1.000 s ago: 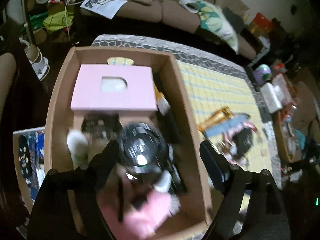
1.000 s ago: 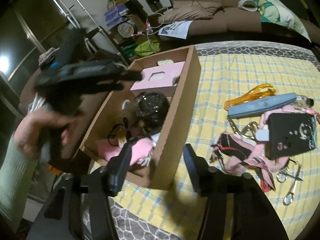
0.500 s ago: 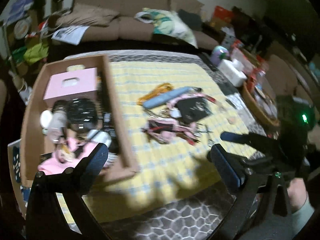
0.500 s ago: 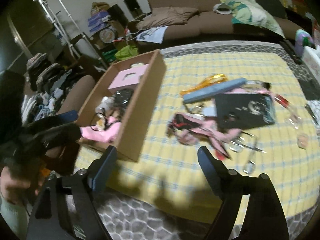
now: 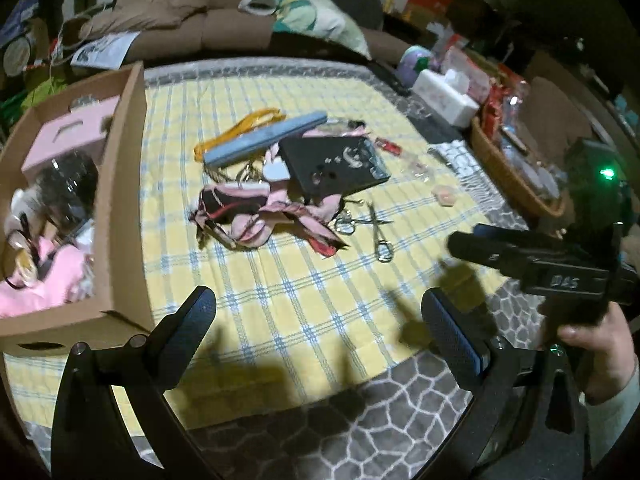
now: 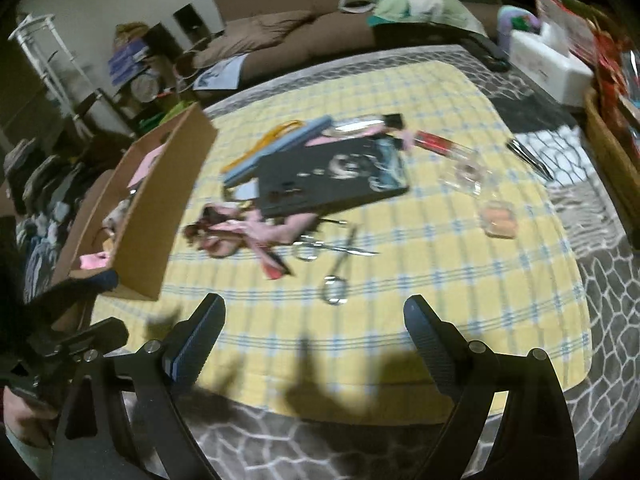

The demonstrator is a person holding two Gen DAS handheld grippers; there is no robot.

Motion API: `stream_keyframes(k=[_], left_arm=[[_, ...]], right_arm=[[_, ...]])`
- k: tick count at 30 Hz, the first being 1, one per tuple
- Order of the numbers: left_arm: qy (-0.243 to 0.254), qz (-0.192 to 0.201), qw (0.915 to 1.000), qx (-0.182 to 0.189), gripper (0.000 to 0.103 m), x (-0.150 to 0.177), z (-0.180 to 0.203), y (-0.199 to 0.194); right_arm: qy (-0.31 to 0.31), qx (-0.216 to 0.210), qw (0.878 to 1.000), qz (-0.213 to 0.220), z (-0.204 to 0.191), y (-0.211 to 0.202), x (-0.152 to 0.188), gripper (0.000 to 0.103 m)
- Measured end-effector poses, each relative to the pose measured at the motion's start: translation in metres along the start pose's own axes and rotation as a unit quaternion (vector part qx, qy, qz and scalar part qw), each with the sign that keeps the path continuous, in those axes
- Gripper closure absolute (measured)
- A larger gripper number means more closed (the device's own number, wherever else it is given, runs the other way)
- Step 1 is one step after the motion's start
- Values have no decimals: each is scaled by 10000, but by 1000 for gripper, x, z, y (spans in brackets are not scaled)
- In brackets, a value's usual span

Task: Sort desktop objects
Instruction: 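Grasp the black phone case on the bed with the right gripper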

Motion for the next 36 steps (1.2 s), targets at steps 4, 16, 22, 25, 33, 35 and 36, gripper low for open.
stream_keyframes(k=[4, 16, 22, 25, 33, 35, 36], left_arm=[[-64, 13, 10000, -49, 0, -2, -3, 20], [515, 239, 9973, -467, 0, -64, 3, 76], [712, 20, 9954, -648, 8, -79, -5, 118], [705, -18, 9954, -645, 8, -80, -12, 131], [692, -30, 9967, -432, 22, -80, -14, 141], [661, -23, 9965, -510, 22, -81, -14, 138], [611, 9, 9970, -470, 22, -81, -16, 135]], right_arm=[[166, -6, 9999, 5, 22, 11, 0, 10], [322, -137, 9987, 366, 49, 57, -52, 10], [623, -357, 9965, 436, 63, 92, -80, 10], [602, -338, 9968, 404, 66, 107, -88, 11], [368, -587, 9975, 145, 54, 125, -88, 47], [308, -561, 9979, 128, 47, 120, -85, 47], [301, -591, 9977, 134, 45, 116, -84, 47]])
Point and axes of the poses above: each gripper's, at about its wrist camera, not at the fingertips, and y roughly the way its jaws point, z to its right, x to its underside, the point moved 4 cm from there along y, roughly the way its jaws point, and after that the axes turned 11 degrees about x, right-handed, at the moved point
